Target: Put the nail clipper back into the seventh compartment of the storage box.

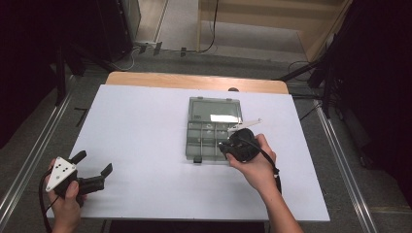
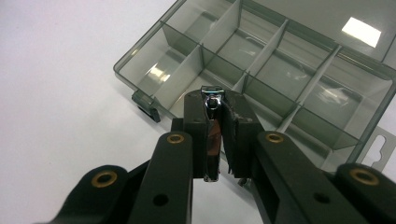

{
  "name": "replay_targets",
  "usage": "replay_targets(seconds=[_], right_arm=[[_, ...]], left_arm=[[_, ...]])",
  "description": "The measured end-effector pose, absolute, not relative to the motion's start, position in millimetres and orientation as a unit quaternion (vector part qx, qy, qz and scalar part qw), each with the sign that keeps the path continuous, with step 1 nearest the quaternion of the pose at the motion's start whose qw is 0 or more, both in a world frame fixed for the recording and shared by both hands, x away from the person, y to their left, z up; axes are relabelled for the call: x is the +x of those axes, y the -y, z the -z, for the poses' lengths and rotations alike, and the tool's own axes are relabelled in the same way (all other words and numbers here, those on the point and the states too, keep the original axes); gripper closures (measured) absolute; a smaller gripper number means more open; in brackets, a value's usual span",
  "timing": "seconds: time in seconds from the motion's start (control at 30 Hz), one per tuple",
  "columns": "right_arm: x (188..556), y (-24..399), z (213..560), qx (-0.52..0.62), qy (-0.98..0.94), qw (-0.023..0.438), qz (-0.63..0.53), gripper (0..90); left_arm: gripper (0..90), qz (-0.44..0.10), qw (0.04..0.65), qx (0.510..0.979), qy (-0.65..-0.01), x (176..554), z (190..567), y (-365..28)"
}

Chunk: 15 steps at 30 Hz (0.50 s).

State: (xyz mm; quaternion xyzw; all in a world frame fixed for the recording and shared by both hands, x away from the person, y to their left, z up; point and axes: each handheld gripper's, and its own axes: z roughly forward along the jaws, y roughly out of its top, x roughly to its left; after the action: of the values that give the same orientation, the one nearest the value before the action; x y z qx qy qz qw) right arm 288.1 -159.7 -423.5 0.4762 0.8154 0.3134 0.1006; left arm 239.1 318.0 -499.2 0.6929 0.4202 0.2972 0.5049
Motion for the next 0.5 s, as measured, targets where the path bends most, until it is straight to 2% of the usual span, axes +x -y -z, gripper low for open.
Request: replay_targets(seconds=[0.5], right_arm=[[298.9, 160.5, 427.7, 0.474, -0.816, 0.112, -0.311, 82.4]], left_arm=[[0.0, -0.297, 0.505, 0.693, -0.420, 239.2, 499.2, -318.0]])
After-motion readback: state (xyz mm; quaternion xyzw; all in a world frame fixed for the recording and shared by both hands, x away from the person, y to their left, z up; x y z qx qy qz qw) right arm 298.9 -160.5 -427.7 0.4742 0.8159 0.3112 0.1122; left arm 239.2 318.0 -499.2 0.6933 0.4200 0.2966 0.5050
